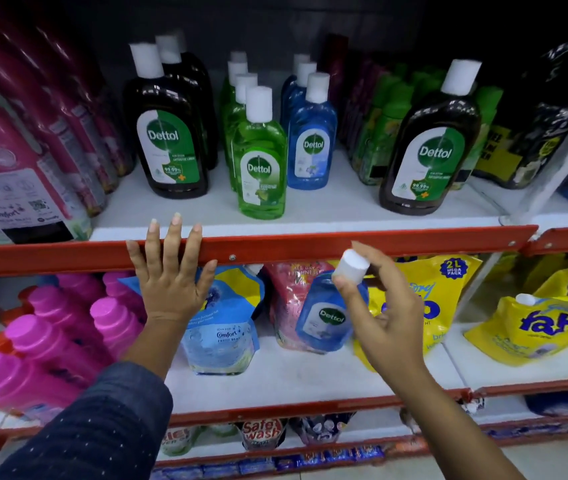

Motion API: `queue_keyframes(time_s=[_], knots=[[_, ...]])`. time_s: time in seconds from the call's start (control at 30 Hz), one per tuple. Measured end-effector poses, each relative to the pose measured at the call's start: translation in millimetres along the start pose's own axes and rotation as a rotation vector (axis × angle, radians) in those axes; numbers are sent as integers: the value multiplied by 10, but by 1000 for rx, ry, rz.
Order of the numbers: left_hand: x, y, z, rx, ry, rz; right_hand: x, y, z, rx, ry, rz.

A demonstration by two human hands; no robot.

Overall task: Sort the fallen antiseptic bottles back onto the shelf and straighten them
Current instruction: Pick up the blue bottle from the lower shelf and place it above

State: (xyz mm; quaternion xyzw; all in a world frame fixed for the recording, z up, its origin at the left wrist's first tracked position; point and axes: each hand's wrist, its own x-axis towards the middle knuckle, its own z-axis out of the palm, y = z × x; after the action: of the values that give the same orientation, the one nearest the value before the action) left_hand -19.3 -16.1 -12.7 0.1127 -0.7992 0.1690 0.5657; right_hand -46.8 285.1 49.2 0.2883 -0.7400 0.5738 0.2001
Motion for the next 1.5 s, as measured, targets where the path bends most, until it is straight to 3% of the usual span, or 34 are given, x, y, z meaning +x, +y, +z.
queue_keyframes(time_s=[0.47, 0.87, 1.3, 1.37, 1.5], knots=[[50, -4, -9, -2, -4, 16, 1590, -698, -12, 165, 194, -190], [62, -13, -3, 10, -7, 9, 1938, -235, 418, 33, 127, -55], [66, -5, -15, 13, -13, 2, 1878, -139, 348, -4, 18, -34], [69, -5, -21, 10, -17, 3, 1827, -176, 242, -29, 91, -91], [69, 1, -25, 18, -22, 1, 1822, -181, -107, -189, 399, -250]])
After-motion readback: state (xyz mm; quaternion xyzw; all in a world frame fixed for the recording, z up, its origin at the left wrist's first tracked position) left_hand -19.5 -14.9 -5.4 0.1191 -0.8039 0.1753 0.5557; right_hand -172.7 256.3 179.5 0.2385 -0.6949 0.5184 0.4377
